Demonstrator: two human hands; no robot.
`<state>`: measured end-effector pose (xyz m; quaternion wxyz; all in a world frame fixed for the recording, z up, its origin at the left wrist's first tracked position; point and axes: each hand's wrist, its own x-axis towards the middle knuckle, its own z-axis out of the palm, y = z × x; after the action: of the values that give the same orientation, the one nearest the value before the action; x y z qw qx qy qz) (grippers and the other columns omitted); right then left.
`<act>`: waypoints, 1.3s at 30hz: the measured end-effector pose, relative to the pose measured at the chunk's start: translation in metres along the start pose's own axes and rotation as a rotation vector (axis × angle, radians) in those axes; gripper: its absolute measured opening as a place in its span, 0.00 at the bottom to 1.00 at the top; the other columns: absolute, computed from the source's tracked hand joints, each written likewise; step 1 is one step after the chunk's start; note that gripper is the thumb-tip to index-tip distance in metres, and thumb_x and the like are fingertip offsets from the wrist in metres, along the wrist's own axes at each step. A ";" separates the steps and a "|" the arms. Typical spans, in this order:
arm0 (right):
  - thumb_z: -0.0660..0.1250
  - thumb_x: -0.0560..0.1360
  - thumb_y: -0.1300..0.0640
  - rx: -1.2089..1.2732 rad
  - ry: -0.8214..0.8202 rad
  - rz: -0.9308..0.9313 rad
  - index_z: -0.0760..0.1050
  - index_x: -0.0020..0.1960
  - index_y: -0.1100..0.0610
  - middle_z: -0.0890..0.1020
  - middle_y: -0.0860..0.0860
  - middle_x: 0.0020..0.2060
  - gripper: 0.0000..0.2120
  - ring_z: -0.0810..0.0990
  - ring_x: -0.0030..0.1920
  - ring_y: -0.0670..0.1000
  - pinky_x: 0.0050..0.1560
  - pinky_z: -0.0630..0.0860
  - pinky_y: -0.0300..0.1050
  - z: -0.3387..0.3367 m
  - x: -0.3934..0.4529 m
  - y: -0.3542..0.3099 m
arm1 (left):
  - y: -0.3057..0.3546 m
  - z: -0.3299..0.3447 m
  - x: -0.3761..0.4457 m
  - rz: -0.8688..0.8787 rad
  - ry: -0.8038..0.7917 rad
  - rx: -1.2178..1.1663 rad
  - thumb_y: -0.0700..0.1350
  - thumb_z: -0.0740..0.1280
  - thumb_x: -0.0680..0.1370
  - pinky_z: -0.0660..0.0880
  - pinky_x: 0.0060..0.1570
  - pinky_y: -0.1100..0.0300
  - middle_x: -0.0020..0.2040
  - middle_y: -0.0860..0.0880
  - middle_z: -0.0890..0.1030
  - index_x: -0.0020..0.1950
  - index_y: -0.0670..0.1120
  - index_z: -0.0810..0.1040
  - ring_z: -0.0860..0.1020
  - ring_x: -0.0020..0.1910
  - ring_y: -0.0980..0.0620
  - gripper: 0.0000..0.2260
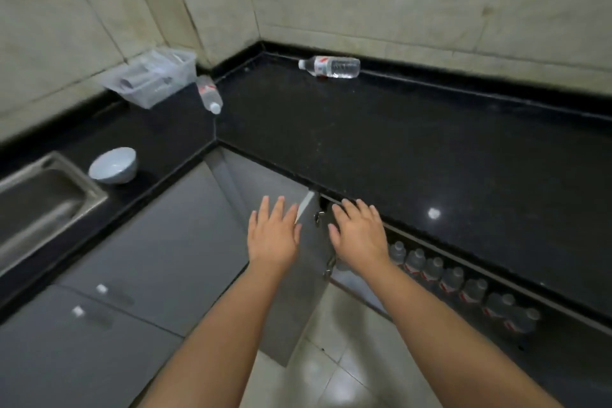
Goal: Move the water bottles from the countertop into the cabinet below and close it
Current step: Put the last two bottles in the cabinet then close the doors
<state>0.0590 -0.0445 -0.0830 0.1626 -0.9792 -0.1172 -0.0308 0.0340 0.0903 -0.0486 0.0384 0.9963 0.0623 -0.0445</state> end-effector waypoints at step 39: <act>0.64 0.76 0.56 -0.087 0.225 0.273 0.71 0.65 0.64 0.75 0.63 0.64 0.20 0.69 0.68 0.63 0.70 0.62 0.61 0.028 0.306 -0.089 | -0.233 -0.042 0.378 0.265 -0.119 0.428 0.37 0.58 0.80 0.56 0.75 0.48 0.79 0.45 0.48 0.77 0.46 0.50 0.46 0.78 0.43 0.28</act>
<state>0.3355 0.1133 -0.0517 0.1347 -0.9825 0.0370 -0.1229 0.3815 0.3701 -0.0593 -0.1643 0.9769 -0.0819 -0.1098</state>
